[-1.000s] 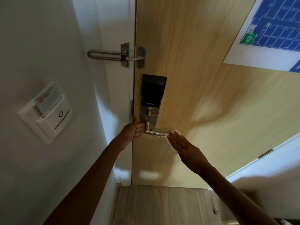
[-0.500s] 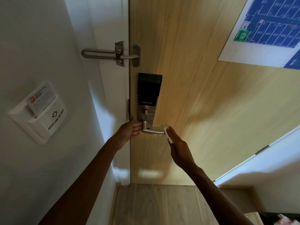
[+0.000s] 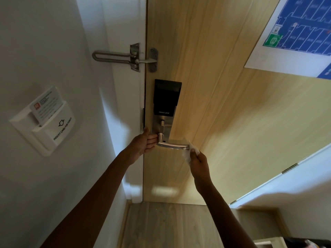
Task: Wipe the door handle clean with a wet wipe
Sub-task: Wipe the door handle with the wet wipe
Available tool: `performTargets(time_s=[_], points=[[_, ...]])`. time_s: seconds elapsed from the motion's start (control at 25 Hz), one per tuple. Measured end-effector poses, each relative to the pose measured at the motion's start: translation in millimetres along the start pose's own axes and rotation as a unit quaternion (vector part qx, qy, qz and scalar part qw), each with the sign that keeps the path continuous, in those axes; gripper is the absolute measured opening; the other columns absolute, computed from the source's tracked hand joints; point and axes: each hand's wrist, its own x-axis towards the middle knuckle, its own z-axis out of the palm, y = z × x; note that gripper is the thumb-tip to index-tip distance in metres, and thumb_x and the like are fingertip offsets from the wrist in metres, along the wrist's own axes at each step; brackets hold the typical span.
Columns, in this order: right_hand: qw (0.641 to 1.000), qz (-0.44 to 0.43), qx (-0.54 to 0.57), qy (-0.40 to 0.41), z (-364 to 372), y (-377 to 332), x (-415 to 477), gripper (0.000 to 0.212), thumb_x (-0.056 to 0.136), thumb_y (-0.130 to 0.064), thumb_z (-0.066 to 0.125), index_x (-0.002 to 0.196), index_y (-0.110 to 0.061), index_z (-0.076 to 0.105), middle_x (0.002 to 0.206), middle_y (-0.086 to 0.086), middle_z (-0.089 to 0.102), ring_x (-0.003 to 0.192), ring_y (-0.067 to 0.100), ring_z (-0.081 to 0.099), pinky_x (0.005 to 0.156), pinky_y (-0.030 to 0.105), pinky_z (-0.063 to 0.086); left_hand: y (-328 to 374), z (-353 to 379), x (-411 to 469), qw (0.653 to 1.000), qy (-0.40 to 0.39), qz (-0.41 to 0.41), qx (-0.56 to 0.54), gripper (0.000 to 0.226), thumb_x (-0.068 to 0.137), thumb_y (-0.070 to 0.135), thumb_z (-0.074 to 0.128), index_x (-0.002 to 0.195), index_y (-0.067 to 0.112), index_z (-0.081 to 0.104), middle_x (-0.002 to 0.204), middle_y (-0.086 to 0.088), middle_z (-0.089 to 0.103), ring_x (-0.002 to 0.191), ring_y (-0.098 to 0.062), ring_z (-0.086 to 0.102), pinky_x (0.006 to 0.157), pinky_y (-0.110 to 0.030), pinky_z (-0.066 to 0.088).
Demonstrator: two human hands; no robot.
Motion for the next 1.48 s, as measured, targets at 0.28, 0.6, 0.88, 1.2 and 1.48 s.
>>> performTargets(time_s=[0.28, 0.6, 0.88, 1.2, 1.48], points=[[0.947, 0.095, 0.307, -0.022, -5, -14, -1, 0.037, 0.105, -0.013, 0.030, 0.135, 0.001, 0.048, 0.133, 0.017, 0.058, 0.125, 0.027, 0.055, 0.110, 0.040, 0.040, 0, 1, 1, 1.000, 0.007, -0.003, -0.007, 0.064, 0.100, 0.050, 0.019, 0.133, 0.006, 0.051, 0.139, -0.011, 0.054, 0.130, -0.020, 0.050, 0.110, -0.034, 0.039], [0.883, 0.185, 0.427, 0.058, 1, -34, -2, 0.017, 0.102, -0.006, 0.040, 0.104, -0.001, 0.056, 0.113, 0.020, 0.061, 0.102, 0.032, 0.063, 0.101, 0.047, 0.046, -3, 0, 2, 1.000, 0.000, -0.004, -0.018, 0.064, 0.099, 0.050, 0.019, 0.136, 0.006, 0.048, 0.142, -0.010, 0.051, 0.132, -0.021, 0.048, 0.111, -0.035, 0.037], [1.000, -0.023, 0.010, 0.015, 7, -20, -11, 0.036, 0.105, -0.021, 0.034, 0.134, -0.015, 0.055, 0.133, -0.001, 0.059, 0.118, 0.013, 0.056, 0.095, 0.015, 0.044, 0, 4, 0, 1.000, 0.016, -0.003, -0.014, 0.064, 0.100, 0.049, 0.018, 0.133, 0.005, 0.051, 0.140, -0.012, 0.054, 0.131, -0.022, 0.049, 0.109, -0.035, 0.039], [0.856, -0.283, -0.418, -0.111, 24, -4, 13, 0.042, 0.101, -0.006, 0.042, 0.143, -0.005, 0.040, 0.151, 0.016, 0.040, 0.145, 0.032, 0.027, 0.120, 0.038, 0.016, -2, 3, 1, 0.999, 0.017, -0.007, -0.029, 0.063, 0.101, 0.047, 0.018, 0.133, 0.004, 0.050, 0.140, -0.013, 0.053, 0.132, -0.024, 0.048, 0.109, -0.035, 0.038], [0.809, -0.318, -0.479, -0.123, 52, -9, 15, 0.034, 0.099, -0.009, 0.046, 0.132, -0.003, 0.049, 0.135, 0.018, 0.053, 0.138, 0.037, 0.036, 0.119, 0.052, 0.024, -2, 4, 2, 0.999, 0.016, -0.012, -0.046, 0.065, 0.101, 0.047, 0.017, 0.135, 0.001, 0.047, 0.143, -0.016, 0.049, 0.134, -0.026, 0.045, 0.113, -0.038, 0.034]])
